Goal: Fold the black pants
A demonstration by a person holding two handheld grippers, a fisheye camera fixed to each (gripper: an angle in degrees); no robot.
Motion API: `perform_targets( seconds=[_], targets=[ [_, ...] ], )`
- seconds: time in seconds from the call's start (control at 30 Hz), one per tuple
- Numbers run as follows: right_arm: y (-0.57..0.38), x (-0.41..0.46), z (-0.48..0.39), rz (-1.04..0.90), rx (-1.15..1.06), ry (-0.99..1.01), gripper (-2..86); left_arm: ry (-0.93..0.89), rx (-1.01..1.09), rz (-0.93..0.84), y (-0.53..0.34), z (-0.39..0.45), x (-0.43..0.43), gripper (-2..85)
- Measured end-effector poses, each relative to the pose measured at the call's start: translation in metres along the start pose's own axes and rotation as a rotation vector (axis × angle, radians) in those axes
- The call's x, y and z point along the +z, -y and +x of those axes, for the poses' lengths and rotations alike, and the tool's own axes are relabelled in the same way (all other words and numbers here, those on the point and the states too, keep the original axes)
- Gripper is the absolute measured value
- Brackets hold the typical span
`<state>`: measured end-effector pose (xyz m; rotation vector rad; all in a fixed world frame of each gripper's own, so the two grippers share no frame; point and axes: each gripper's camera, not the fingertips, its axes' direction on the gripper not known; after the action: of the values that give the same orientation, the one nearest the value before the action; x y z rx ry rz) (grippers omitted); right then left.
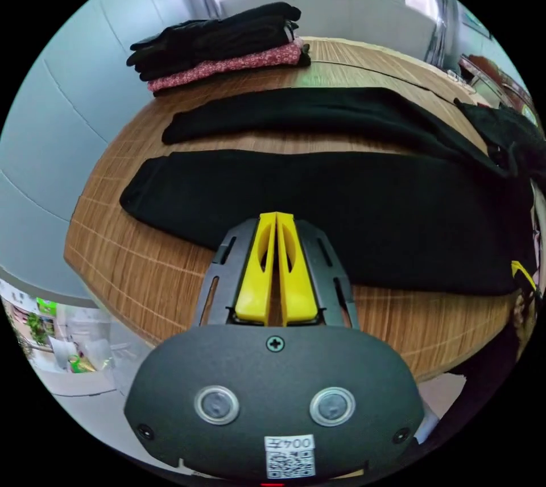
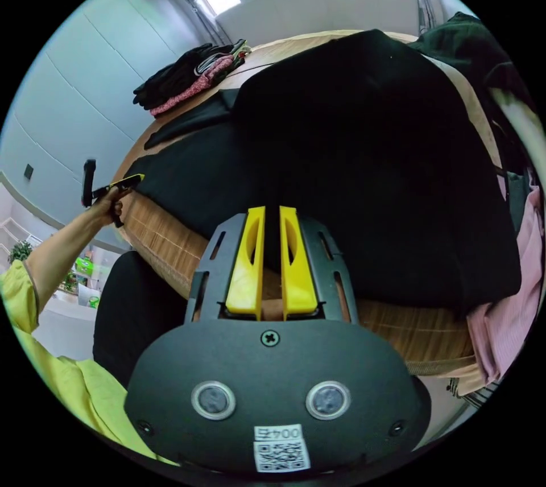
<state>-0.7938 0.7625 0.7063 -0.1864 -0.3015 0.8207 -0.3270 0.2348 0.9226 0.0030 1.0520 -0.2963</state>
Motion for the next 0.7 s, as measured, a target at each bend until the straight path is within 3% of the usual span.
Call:
perform_targets(
  seconds=[0.2,0.33,0.53,0.67,0.7],
  targets=[
    [-0.027,-0.015,-0.016,-0.03,-0.053,-0.025,4.6,-0.065,-0.066,0.028,-0.047,-0.047,-0.032,0.1],
    [-0.036,-0.044,-0.02,0.129,-0.05,-0.076,1.4,-0.112,-0.17,0.199,-0.064,-0.061,-0.068,0.0],
    [0.019,-0.08,-0.014,0.248,-0.176,-0.239,12.2,-0.105,0.099,0.282,-0.025,0.005,-0.065,0.1],
    [0.083,-0.118,0.016,0.234,-0.325,-0.314,15.4,-0.066,0.26,0.062,-0.001,0.04,-0.021,0.2],
    [0.108,-0.126,0.033,0.177,-0.366,-0.285,16.0,-0.035,0.275,0.081,-0.001,0.044,-0.021,0.2]
  ],
)
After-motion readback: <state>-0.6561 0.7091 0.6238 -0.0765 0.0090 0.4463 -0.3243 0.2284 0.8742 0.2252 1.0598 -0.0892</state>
